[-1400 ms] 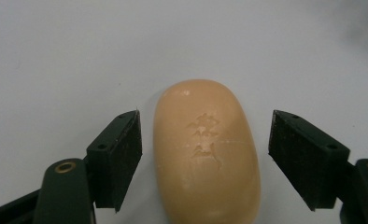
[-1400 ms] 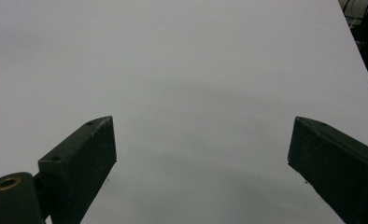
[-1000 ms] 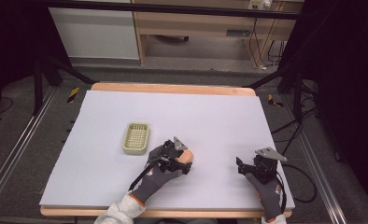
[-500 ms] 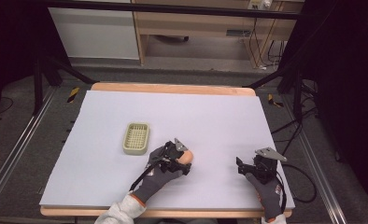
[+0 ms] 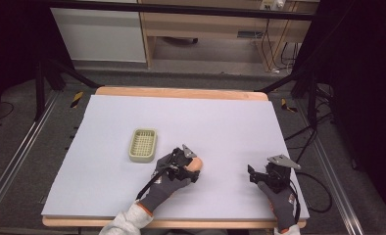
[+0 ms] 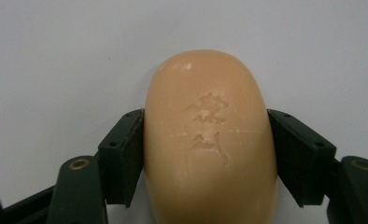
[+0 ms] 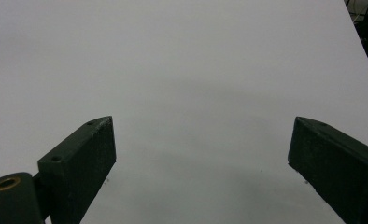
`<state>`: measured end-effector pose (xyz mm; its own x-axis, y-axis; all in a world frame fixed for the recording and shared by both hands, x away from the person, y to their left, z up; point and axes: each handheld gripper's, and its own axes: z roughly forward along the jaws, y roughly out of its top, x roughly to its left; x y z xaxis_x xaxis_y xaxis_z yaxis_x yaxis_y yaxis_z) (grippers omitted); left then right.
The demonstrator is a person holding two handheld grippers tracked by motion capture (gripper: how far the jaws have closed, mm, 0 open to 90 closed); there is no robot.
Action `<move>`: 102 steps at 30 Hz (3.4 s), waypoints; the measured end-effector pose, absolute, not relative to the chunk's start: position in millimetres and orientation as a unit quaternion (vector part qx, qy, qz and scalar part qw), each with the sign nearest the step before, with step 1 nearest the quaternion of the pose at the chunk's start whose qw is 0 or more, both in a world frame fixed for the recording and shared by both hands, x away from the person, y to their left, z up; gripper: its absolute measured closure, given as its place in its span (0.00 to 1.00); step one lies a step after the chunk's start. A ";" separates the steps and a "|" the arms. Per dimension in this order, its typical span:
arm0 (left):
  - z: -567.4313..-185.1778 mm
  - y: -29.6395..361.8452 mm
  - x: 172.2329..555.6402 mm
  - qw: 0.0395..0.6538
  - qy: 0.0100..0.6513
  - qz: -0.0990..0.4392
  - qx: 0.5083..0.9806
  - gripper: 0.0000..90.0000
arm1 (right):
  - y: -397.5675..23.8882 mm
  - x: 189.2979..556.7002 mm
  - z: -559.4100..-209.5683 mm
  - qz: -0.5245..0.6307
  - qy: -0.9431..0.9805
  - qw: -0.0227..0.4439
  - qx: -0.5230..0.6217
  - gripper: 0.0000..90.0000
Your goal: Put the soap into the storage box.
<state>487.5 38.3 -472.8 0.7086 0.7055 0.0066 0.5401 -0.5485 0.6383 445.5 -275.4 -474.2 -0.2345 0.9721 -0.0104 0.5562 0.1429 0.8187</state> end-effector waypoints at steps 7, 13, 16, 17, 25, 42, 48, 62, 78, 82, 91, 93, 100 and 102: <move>-471.8 38.9 486.6 0.313 0.356 0.128 0.871 0.35 | -275.7 445.6 -474.3 0.361 0.699 0.288 0.547 0.09; -463.8 40.2 483.4 0.323 0.352 0.124 0.870 0.35 | -276.2 445.4 -474.1 0.360 0.699 0.288 0.547 0.09; -458.4 43.0 482.0 0.330 0.351 0.126 0.867 0.35 | -276.4 445.3 -474.1 0.361 0.698 0.288 0.547 0.09; -456.7 44.1 481.5 0.332 0.351 0.125 0.866 0.35 | -276.5 445.4 -474.1 0.360 0.699 0.288 0.547 0.09; -446.2 56.5 478.7 0.341 0.355 0.129 0.861 0.35 | -276.5 445.2 -474.0 0.361 0.698 0.289 0.547 0.09; -427.0 88.4 475.4 0.360 0.374 0.141 0.843 0.35 | -276.7 444.9 -474.1 0.361 0.698 0.291 0.546 0.09; -420.2 103.6 474.6 0.367 0.384 0.147 0.834 0.35 | -276.7 444.9 -474.0 0.361 0.698 0.291 0.546 0.09; -404.2 130.2 480.8 0.391 0.413 0.169 0.805 0.35 | -276.6 444.7 -474.0 0.361 0.698 0.291 0.546 0.09; -397.3 155.1 497.7 0.388 0.444 0.186 0.786 0.35 | -276.5 445.0 -474.7 0.361 0.696 0.293 0.547 0.08; -397.8 160.9 502.5 0.386 0.452 0.189 0.782 0.35 | -276.1 445.3 -474.9 0.361 0.696 0.293 0.547 0.08; -401.0 170.6 512.6 0.375 0.465 0.196 0.777 0.35 | -276.0 445.8 -475.1 0.362 0.697 0.292 0.546 0.08; -401.8 172.1 514.5 0.374 0.467 0.197 0.777 0.35 | -275.8 445.9 -475.2 0.362 0.697 0.291 0.546 0.08; -405.7 177.1 521.4 0.369 0.476 0.199 0.773 0.35 | -275.6 446.1 -475.4 0.363 0.697 0.290 0.545 0.08; -406.8 178.4 523.1 0.368 0.477 0.199 0.773 0.35 | -275.6 446.1 -475.4 0.363 0.698 0.290 0.545 0.08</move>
<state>523.1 178.4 -406.8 0.4654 0.8840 -0.0443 0.5914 -0.2734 0.7586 446.1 -275.6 -475.4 -0.2372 0.9714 -0.0078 0.5502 0.1409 0.8230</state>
